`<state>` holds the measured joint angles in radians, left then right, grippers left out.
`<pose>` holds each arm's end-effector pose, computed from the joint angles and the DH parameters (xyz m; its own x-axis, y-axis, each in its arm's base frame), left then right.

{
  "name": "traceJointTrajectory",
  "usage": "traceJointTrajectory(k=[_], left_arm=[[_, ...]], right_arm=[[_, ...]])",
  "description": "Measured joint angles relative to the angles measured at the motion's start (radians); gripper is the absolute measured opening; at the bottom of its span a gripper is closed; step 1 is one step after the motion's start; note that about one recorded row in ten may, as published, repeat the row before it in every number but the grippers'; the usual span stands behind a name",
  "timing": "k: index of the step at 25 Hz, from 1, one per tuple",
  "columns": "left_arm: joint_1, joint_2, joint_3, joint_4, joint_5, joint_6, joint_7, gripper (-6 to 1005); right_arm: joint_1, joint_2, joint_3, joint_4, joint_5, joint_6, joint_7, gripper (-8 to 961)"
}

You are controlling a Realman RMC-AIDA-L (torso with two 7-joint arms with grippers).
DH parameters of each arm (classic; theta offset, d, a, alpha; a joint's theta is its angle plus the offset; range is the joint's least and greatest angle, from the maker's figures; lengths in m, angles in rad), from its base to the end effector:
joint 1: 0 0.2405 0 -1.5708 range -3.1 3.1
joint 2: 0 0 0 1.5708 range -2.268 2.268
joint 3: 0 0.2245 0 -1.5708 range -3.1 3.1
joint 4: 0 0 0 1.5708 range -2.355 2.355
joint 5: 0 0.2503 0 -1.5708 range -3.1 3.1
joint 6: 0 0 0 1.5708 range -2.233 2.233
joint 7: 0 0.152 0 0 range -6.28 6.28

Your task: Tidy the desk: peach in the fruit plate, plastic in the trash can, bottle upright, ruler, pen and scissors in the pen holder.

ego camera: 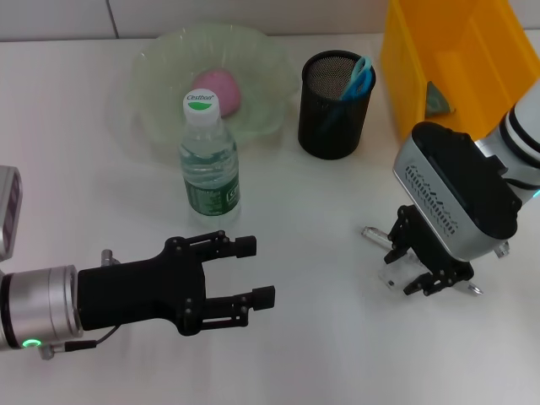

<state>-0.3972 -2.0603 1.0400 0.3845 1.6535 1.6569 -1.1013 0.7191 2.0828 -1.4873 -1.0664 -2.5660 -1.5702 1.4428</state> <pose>-0.2707 0.2688 -0.0510 0.7073 0.3376 0.6211 0.3847 -0.9209 0.0625 0.1663 0.3635 -0.0439 0.7951 0.4063 0.4502 0.3353 -0.9131 0.2320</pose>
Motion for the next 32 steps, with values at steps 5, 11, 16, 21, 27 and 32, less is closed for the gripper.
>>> traceJointTrajectory(k=[5,11,16,21,27,32], left_arm=[[-0.001,0.0,0.0,0.0,0.0,-0.004,0.0,770],[0.002,0.0,0.0,0.003,0.0,-0.006,0.0,770],[0.003,0.001,-0.012,0.003,0.0,-0.007,0.001,770],[0.007,0.002,-0.059,0.002,0.006,-0.007,0.008,770],[0.005,0.001,-0.063,0.006,0.007,-0.006,0.009,770],[0.01,-0.003,-0.062,0.006,0.005,-0.001,0.016,770]], right_arm=[[-0.005,0.0,0.022,-0.006,0.003,0.0,0.0,397],[-0.037,-0.004,0.216,-0.094,0.046,-0.061,-0.004,383],[-0.07,-0.01,0.535,-0.185,0.182,-0.114,-0.008,381],[-0.1,-0.007,0.825,-0.105,0.494,-0.035,-0.013,380],[-0.112,-0.014,0.868,0.293,0.972,0.155,-0.135,380],[-0.072,-0.006,0.861,0.586,1.169,0.202,-0.284,380]])
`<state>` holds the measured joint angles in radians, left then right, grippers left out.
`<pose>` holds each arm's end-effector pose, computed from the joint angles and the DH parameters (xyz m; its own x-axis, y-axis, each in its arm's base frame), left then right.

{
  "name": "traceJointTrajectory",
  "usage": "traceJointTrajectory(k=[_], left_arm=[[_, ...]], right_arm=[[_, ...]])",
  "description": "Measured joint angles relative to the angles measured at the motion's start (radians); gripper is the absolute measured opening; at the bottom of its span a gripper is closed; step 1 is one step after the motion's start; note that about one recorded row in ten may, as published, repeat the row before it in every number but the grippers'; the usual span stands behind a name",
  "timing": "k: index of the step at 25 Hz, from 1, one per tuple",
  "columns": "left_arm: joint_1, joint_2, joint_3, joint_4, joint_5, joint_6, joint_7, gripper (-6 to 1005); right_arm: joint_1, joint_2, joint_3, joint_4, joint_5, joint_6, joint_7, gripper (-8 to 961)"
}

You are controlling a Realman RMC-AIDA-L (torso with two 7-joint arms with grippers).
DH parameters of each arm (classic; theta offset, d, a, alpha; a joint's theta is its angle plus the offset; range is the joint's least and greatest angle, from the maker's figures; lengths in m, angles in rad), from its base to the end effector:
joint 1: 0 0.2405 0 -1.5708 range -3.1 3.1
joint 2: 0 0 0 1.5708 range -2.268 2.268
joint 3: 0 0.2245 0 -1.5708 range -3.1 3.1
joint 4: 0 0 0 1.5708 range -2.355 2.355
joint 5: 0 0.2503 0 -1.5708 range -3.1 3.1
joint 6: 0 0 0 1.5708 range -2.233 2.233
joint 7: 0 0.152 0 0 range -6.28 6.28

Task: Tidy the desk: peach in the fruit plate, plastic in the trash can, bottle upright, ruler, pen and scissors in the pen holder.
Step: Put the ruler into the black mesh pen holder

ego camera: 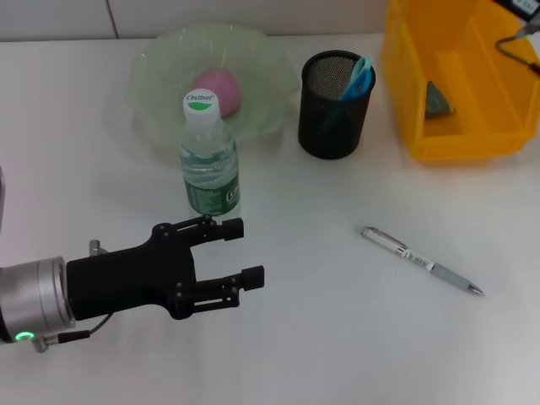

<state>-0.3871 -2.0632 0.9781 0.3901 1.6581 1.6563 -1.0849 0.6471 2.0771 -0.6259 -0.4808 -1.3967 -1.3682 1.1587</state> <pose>-0.2744 0.2728 -0.0436 0.6910 0.3150 0.6506 0.4040 -0.9147 0.0138 0.2111 0.4207 0.0498 0.5067 0.0001 -0.8621 -0.5886 -0.7306 -0.3460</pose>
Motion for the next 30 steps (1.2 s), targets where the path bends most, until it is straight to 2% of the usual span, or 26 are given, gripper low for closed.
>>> traceJointTrajectory(k=[2,5,11,20,27,30], left_arm=[[0.001,-0.002,0.002,0.0,-0.001,0.005,0.005,770],[0.002,-0.004,0.007,-0.006,-0.002,0.016,0.016,770],[0.003,-0.005,0.008,-0.011,0.001,0.022,0.022,770],[0.016,-0.004,0.008,-0.016,0.003,0.032,0.047,770],[0.019,-0.003,0.01,-0.016,0.003,0.035,0.052,770],[0.022,-0.003,0.01,-0.016,0.003,0.042,0.057,770]], right_arm=[[0.007,0.0,-0.002,0.038,0.026,0.0,-0.042,380],[0.056,0.004,0.004,0.197,0.08,0.008,-0.19,381],[0.107,0.012,0.007,0.321,0.134,0.042,-0.352,381],[0.166,0.012,-0.011,0.371,0.142,0.141,-0.397,409],[0.172,0.012,-0.017,0.386,0.139,0.151,-0.382,450],[0.163,0.011,-0.018,0.385,0.138,0.142,-0.364,497]])
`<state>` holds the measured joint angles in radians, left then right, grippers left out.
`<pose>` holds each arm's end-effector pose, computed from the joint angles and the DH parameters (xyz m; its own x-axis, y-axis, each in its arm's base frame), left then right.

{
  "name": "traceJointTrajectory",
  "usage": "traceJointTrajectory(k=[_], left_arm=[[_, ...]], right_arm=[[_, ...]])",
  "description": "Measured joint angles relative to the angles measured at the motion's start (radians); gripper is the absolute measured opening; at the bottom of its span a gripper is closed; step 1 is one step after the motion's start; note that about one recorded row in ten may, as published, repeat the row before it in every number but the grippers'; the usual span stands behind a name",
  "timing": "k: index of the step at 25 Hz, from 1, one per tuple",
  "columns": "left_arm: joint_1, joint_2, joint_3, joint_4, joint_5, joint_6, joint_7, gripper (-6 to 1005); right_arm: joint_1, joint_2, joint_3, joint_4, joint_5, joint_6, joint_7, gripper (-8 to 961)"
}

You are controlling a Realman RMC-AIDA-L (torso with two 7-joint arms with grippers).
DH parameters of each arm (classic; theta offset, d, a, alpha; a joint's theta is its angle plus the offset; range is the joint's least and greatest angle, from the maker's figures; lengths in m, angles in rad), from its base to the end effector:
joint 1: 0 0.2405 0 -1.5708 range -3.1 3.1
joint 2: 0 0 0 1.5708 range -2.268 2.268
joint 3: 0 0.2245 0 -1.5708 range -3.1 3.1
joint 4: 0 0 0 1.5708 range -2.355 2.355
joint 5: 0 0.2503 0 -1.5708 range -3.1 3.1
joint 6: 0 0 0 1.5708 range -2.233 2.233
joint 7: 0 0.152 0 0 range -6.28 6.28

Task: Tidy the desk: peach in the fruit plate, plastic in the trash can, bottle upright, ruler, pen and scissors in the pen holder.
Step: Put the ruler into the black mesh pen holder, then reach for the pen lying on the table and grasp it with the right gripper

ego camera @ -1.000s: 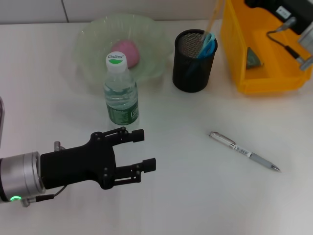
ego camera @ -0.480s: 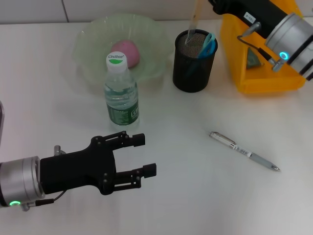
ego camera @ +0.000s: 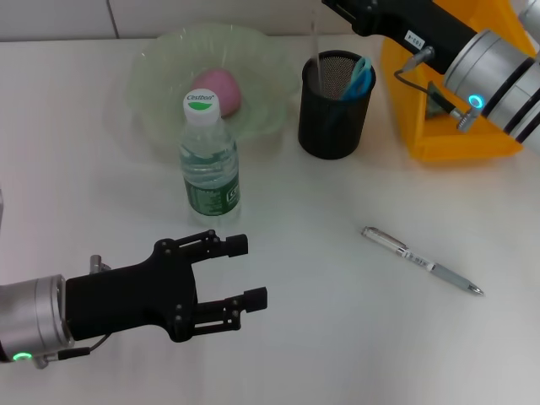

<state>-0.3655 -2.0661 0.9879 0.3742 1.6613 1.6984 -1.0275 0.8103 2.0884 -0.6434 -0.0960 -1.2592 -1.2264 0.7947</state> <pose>-0.2762 0.2583 -0.0463 0.6898 0.2897 0.6635 0.3675 -0.9297 0.0240 0.1933 0.4244 -0.0376 0.5521 -0.0234 -0.8335 -0.6089 -0.6942 -0.3839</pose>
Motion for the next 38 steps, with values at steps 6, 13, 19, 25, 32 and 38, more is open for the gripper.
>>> traceJointTrajectory(k=[6,13,19,25,32,38], left_arm=[[0.004,0.0,0.0,0.0,0.0,0.001,0.002,770],[0.01,0.001,0.0,0.0,0.0,0.002,0.003,770],[0.011,0.0,0.0,0.0,0.0,0.001,0.003,770],[0.011,0.0,0.0,0.0,0.0,0.001,0.003,770],[0.011,0.0,0.0,0.0,0.0,-0.006,0.003,770],[0.008,0.0,0.0,0.0,0.0,-0.008,0.003,770]], right_arm=[[-0.036,-0.008,-0.139,-0.106,-0.005,-0.028,0.162,591],[-0.223,-0.02,-0.377,-0.699,-0.322,-0.07,0.79,621],[-0.246,-0.012,-0.378,-1.118,-0.858,-0.286,1.296,619],[-0.167,-0.011,-0.415,-1.184,-1.153,-0.462,1.501,618],[-0.15,-0.005,-0.64,-1.12,-1.344,-0.367,1.633,616],[-0.144,-0.005,-0.725,-1.054,-1.348,-0.295,1.663,612]])
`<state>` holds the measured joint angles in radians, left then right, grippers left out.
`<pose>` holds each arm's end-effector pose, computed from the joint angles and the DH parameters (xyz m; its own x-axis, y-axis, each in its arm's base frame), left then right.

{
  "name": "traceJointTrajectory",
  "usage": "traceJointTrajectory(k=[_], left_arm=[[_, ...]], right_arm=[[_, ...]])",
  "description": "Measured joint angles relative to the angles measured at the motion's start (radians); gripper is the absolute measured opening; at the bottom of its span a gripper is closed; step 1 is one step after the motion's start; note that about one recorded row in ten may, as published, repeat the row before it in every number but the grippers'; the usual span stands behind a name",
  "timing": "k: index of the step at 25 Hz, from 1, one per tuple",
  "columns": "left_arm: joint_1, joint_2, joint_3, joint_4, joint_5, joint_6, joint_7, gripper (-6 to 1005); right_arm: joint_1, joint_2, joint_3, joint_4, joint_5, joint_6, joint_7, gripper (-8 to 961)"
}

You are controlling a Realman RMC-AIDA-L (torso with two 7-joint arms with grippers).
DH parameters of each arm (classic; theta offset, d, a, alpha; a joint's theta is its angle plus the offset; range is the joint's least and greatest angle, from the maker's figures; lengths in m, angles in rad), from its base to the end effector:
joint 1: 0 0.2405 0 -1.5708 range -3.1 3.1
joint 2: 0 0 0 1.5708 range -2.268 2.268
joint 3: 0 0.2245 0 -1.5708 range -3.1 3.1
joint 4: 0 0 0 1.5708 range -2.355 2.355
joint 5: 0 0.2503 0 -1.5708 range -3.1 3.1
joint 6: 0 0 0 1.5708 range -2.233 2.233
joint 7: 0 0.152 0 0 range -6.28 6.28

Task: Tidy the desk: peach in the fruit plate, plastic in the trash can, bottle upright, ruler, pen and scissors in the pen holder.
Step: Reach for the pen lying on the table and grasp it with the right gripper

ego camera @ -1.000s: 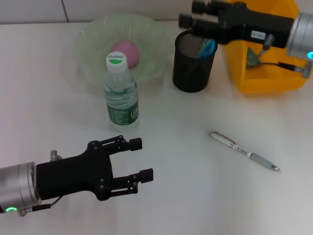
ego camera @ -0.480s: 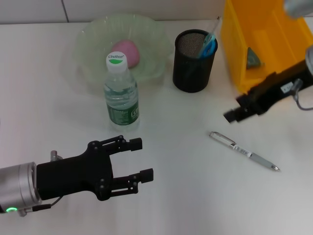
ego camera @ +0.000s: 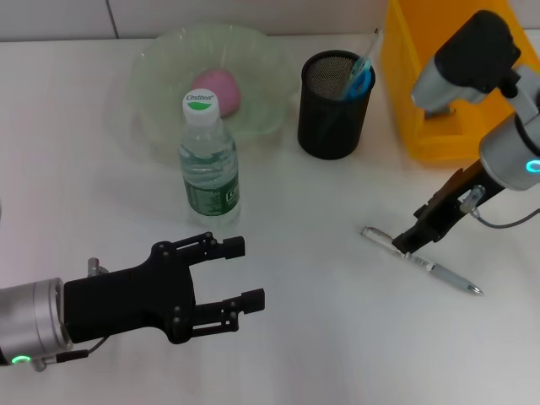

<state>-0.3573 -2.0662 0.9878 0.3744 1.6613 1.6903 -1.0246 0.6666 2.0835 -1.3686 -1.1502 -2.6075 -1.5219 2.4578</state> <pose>-0.2791 0.2568 -0.0467 0.6911 0.2935 0.6605 0.3773 -0.9259 0.0167 0.1726 0.3823 -0.0139 0.7179 -0.6304 0.2952 -0.5244 -0.7687 -0.3663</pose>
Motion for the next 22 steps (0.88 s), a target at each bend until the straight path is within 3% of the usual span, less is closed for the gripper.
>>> traceJointTrajectory(k=[5,12,22], left_arm=[[-0.005,0.0,0.0,0.0,0.0,-0.002,0.0,770],[-0.008,0.0,0.0,0.001,0.0,-0.01,0.0,770],[-0.008,0.0,-0.001,0.002,0.0,-0.011,0.0,770]], right_arm=[[0.005,0.001,-0.057,0.023,-0.002,0.03,0.022,609],[0.008,0.002,-0.148,0.023,-0.024,0.059,0.07,389],[0.014,0.003,-0.179,0.022,-0.025,0.068,0.078,361]])
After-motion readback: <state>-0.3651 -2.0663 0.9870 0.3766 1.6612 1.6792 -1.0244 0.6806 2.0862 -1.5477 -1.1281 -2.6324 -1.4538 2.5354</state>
